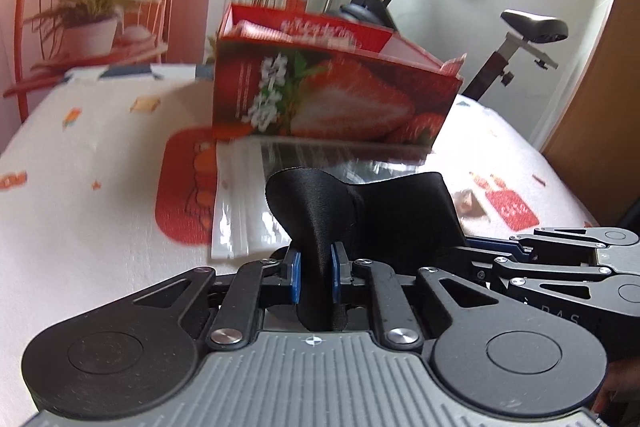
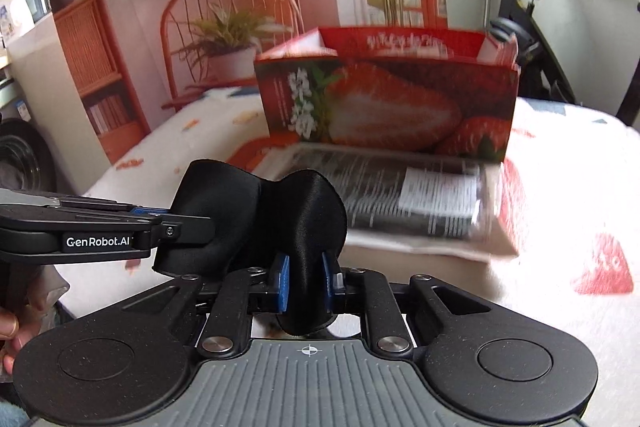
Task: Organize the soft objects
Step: 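Lift the eye mask with the left tool while the right tool lifts it, release into box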
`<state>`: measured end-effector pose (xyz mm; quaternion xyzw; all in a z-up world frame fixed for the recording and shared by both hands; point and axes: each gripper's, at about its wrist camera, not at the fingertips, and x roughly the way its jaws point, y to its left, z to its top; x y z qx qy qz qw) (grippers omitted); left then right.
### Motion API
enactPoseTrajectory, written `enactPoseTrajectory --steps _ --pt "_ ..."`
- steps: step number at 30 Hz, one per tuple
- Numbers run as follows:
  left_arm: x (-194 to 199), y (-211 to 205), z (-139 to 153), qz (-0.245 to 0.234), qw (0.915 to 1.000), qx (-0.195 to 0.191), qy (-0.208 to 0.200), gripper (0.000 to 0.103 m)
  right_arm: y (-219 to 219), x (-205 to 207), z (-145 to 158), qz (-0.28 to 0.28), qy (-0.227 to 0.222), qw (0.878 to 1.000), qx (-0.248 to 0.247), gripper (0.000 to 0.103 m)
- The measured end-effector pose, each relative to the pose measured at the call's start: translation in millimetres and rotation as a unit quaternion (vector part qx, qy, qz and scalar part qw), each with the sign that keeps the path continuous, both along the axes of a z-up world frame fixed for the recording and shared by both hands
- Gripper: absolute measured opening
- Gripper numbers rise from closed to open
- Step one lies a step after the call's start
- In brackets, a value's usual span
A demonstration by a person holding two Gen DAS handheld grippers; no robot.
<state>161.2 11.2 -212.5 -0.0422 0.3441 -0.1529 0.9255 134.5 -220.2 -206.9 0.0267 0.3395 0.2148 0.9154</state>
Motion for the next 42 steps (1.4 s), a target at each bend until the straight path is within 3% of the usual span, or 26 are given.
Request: enactPoseTrajectory --steps 7,14,19,25,29,32,39,42 --pt "18 -7 46 -0.006 0.9982 -0.008 -0.060 0.015 -5 21 39 -0.001 -0.063 0.998 0.003 0.015" --pt "69 -12 102 0.003 0.9958 -0.031 -0.086 0.015 -11 73 88 -0.018 -0.100 0.995 0.022 0.015" --pt "102 -21 141 0.015 0.9898 -0.028 -0.139 0.015 -13 119 126 -0.025 -0.142 0.989 0.017 0.015" --pt "141 -40 165 0.022 0.9803 -0.004 -0.196 0.015 -14 173 159 -0.028 -0.193 0.981 -0.003 0.015" --pt "173 -48 160 0.024 0.9783 0.012 -0.205 0.015 -14 210 159 -0.030 -0.199 0.979 -0.025 0.015" --pt "200 -52 145 0.024 0.9825 0.014 -0.184 0.015 -14 238 148 -0.029 -0.183 0.982 -0.036 0.016" --pt "250 -53 90 0.016 0.9946 0.021 -0.100 0.016 -14 294 96 -0.041 -0.094 0.994 -0.045 0.016" --pt "262 -54 72 0.013 0.9969 0.028 -0.072 0.025 -15 310 72 -0.051 -0.056 0.996 -0.044 0.016"
